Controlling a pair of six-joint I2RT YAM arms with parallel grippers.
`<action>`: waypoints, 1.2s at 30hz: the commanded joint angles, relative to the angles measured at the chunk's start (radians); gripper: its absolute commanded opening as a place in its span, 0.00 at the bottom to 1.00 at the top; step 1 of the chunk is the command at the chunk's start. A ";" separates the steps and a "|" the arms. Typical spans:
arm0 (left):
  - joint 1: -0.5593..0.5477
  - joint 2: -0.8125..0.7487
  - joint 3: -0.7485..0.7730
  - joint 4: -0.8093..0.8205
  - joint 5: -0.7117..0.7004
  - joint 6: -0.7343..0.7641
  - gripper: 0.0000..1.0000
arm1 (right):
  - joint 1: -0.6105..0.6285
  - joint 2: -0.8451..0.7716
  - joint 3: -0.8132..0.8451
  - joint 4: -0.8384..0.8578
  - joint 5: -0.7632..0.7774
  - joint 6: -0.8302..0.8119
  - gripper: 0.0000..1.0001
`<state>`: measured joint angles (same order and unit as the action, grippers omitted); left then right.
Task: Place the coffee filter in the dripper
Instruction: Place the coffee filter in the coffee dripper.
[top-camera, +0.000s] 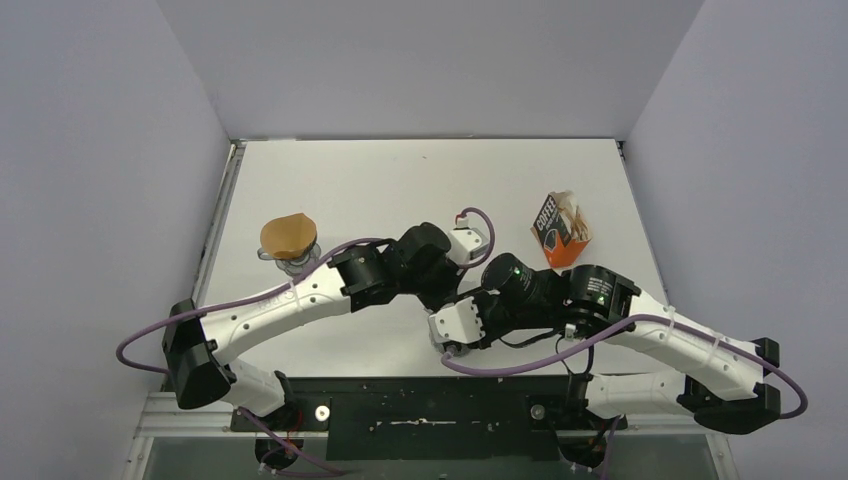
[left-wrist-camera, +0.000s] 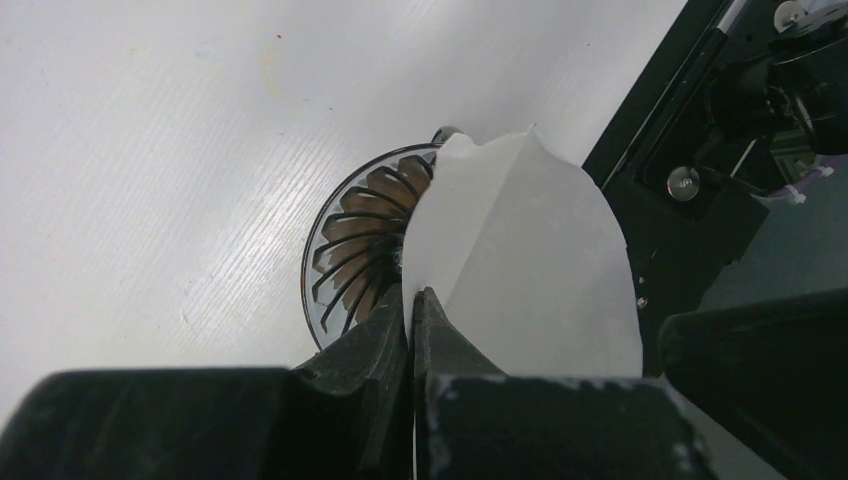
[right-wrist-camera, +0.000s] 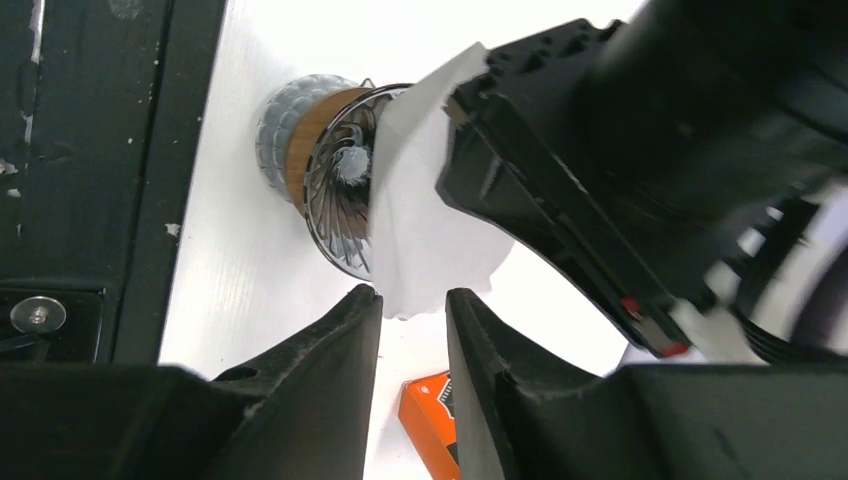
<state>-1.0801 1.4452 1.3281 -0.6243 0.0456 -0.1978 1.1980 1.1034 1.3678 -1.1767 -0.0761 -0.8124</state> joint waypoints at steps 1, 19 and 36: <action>-0.014 -0.055 -0.038 0.110 -0.065 -0.004 0.00 | -0.006 -0.045 0.011 0.069 0.024 0.037 0.32; -0.028 -0.166 -0.239 0.343 -0.103 -0.080 0.00 | -0.034 -0.190 -0.104 0.330 0.260 0.596 0.23; -0.080 -0.219 -0.315 0.422 -0.214 -0.116 0.00 | -0.137 -0.165 -0.219 0.416 0.232 1.160 0.00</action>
<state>-1.1442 1.2720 1.0237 -0.2859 -0.1257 -0.2863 1.0790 0.9314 1.1709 -0.8360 0.1970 0.2008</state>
